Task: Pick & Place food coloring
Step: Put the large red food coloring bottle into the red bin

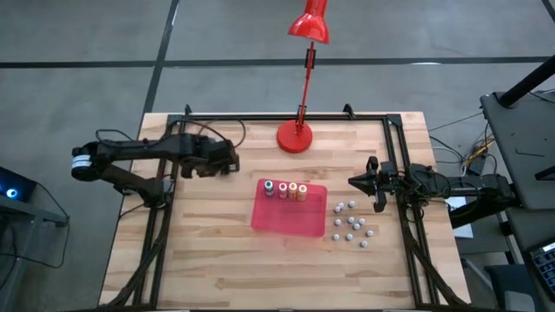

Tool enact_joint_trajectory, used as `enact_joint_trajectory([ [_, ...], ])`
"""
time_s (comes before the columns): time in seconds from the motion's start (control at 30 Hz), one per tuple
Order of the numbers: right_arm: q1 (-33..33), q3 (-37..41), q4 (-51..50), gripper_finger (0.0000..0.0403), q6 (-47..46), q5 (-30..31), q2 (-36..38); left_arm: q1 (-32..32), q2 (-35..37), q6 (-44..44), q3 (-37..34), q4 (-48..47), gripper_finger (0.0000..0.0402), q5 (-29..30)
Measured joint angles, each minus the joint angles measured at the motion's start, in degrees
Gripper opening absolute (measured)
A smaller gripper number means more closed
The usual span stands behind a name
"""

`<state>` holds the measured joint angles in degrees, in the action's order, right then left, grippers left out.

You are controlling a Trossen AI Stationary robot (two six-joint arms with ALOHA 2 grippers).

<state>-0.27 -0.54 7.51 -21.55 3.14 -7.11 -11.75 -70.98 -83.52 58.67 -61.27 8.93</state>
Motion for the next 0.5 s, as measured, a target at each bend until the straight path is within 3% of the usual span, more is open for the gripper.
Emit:
enact_joint_trajectory([
  [0.17,0.0,0.0,0.0,0.0029,-1.4,0.0,0.0,-2.1,0.0,-8.8,0.0,0.0,0.0147,0.0],
  [0.5,0.0,0.0,0.4,0.0029,-5.1,-0.1,0.0,-5.0,-0.1,-14.1,0.0,1.8,0.0147,1.7],
])
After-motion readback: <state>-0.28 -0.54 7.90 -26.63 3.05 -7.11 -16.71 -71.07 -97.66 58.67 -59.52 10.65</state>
